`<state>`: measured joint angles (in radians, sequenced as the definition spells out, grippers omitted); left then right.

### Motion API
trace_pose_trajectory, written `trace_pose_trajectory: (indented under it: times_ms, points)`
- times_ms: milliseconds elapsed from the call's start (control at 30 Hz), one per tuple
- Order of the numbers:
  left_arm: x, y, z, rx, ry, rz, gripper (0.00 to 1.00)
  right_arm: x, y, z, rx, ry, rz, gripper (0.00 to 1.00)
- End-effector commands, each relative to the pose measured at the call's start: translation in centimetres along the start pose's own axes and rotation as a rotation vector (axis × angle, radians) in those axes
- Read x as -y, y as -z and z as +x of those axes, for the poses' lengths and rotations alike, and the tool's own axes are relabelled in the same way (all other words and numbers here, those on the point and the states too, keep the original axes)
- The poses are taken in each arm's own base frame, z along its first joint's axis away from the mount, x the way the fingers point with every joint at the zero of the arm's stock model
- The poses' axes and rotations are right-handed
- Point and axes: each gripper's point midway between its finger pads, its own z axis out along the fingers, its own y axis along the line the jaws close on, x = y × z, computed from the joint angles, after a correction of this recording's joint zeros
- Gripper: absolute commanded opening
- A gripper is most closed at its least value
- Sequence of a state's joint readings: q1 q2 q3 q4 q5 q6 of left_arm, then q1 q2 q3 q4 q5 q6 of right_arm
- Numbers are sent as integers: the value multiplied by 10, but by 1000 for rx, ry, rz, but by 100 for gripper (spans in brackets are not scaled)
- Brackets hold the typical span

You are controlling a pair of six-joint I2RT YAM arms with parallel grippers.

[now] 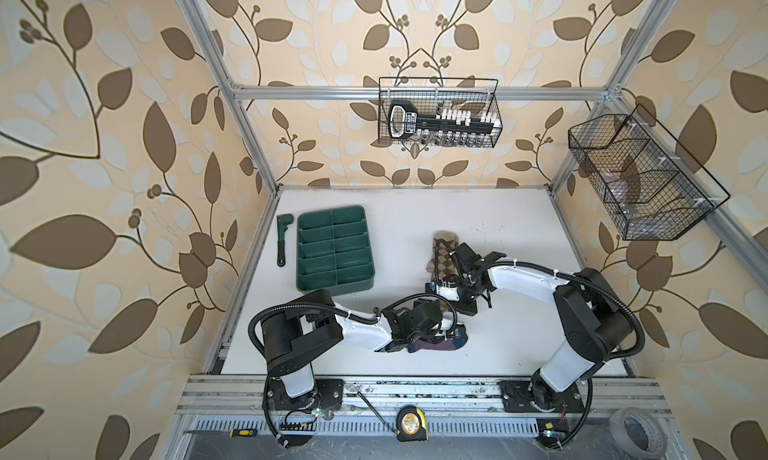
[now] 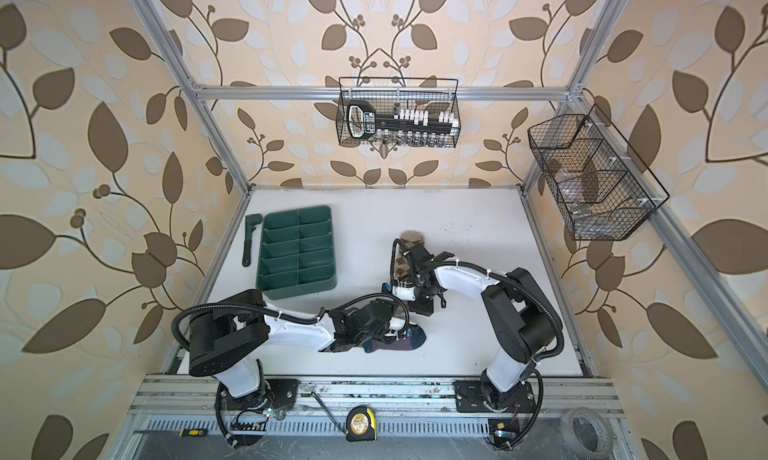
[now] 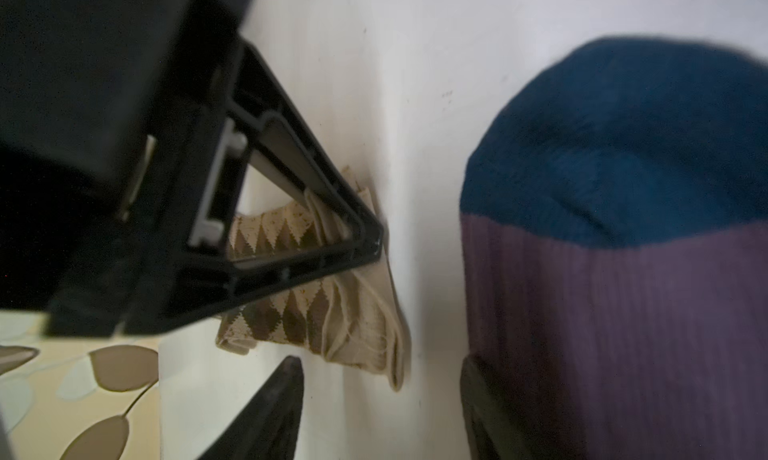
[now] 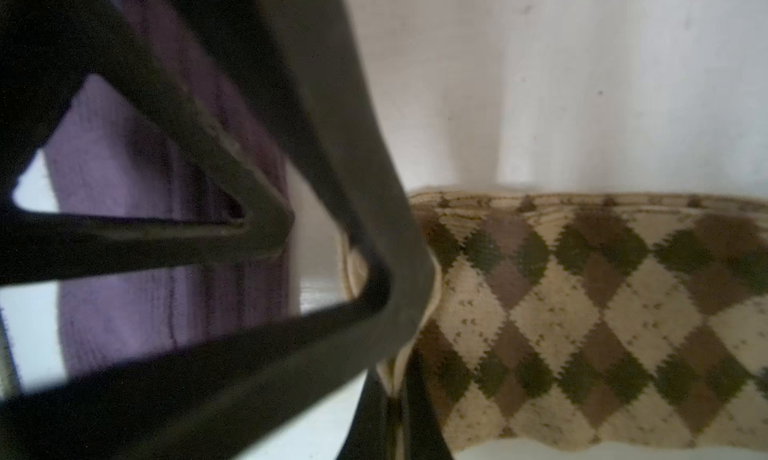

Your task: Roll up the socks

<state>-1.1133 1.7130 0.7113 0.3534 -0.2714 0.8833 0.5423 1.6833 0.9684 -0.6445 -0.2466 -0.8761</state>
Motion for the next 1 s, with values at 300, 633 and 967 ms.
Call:
trace_pose_trajectory:
  times_ms: [300, 633, 967]
  points:
    - [-25, -25, -1, -3, 90, -129, 39, -21, 4, -11, 37, 35, -96, 0]
    - [-18, -31, 13, -82, 98, -65, 0, -16, 9, -10, 48, 23, -43, 2]
    - [-2, -17, 27, -131, 238, 304, 0, 40, 59, 14, 97, -32, 374, 42]
